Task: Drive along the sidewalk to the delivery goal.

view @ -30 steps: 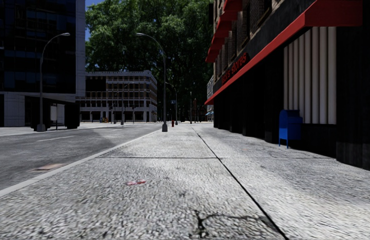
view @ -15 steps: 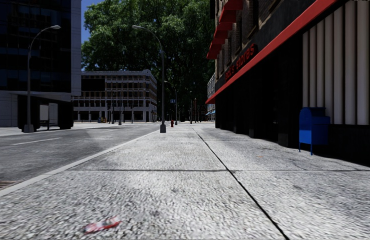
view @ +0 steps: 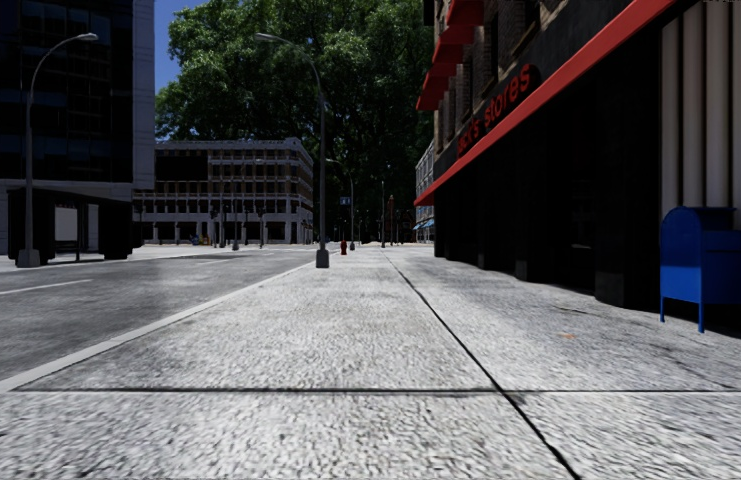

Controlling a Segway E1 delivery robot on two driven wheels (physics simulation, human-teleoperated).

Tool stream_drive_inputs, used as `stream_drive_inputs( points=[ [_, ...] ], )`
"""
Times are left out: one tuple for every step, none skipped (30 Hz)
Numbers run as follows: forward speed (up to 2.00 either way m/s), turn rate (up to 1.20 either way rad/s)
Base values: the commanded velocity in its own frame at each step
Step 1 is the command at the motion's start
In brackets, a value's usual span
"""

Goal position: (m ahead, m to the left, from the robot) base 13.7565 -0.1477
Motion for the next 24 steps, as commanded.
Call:
stream_drive_inputs(
  points=[
    [2.00, 0.00],
    [2.00, 0.00],
    [2.00, 0.00],
    [2.00, 0.00],
    [2.00, 0.00],
    [2.00, 0.00],
    [2.00, 0.00],
    [2.00, 0.00],
    [2.00, 0.00],
    [2.00, 0.00],
    [2.00, 0.00],
    [2.00, 0.00],
    [2.00, 0.00],
    [2.00, 0.00],
    [2.00, 0.00],
    [2.00, 0.00],
    [2.00, 0.00],
    [2.00, 0.00],
    [2.00, 0.00],
    [2.00, 0.00],
    [2.00, 0.00],
    [2.00, 0.00],
    [2.00, 0.00],
    [2.00, 0.00]
  ],
)
